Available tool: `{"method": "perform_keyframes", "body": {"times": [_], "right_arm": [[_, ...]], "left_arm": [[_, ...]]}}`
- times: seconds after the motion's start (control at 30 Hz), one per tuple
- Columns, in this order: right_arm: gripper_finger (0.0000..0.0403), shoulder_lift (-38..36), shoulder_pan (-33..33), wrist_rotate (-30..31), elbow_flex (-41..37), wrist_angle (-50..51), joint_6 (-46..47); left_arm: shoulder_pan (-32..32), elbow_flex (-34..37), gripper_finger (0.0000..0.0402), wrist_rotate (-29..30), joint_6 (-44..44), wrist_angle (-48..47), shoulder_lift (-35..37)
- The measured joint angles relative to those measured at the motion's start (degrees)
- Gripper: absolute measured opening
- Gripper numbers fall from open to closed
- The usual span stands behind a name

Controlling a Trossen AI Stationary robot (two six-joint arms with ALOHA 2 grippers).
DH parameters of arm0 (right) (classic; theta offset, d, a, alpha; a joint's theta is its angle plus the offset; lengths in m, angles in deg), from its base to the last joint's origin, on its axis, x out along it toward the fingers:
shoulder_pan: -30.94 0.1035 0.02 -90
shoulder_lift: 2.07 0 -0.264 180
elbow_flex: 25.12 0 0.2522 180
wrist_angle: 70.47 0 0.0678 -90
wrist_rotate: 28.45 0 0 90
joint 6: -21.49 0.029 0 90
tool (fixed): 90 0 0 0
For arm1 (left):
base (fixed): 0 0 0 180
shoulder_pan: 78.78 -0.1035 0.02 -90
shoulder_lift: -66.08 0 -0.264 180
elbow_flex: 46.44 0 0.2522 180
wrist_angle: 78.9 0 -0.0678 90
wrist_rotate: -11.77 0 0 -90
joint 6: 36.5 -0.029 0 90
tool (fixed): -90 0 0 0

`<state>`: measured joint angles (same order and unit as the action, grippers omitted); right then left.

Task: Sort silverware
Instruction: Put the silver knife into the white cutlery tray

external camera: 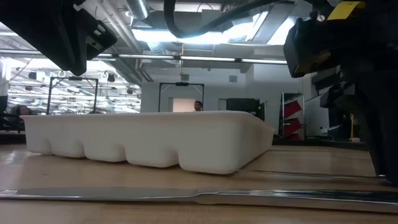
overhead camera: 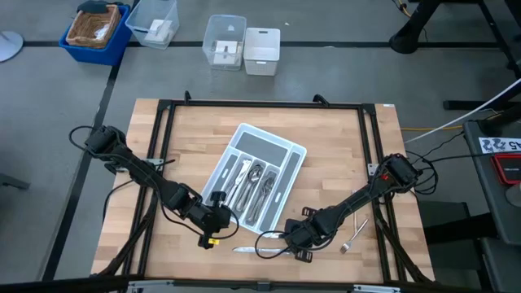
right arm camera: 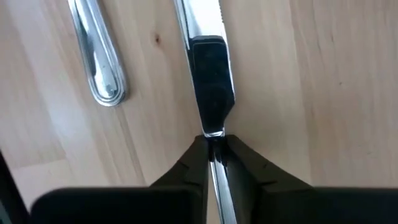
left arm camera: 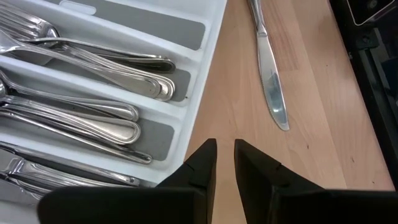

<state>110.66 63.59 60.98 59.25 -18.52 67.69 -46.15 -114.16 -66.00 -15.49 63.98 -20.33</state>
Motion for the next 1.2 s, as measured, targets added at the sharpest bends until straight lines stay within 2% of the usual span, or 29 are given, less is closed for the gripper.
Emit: {"method": "perform_keyframes", "body": {"times": [0.2,0.5,0.87,1.2], "right_arm": [[0.0040,0.00,-0.09,-1.72,-0.07,-1.06,-0.41],[0.0045,-0.21,-0.22,-8.01,-0.05,-2.15,-0.15],[0.0046,0.26,0.13,-13.40,6.37,-1.65,-1.56],[0.0046,0.15,-0.16,-13.57,7.30,-1.26,-1.50]], "left_arm": [[0.00,0.00,0.0046,0.00,0.41,0.02,0.00],[0.02,0.00,0.0046,0.00,1.51,0.07,0.00],[0.02,0.00,0.0046,0.00,1.53,0.52,0.00],[0.00,0.00,0.0046,0.00,2.39,0.37,1.03]]}}
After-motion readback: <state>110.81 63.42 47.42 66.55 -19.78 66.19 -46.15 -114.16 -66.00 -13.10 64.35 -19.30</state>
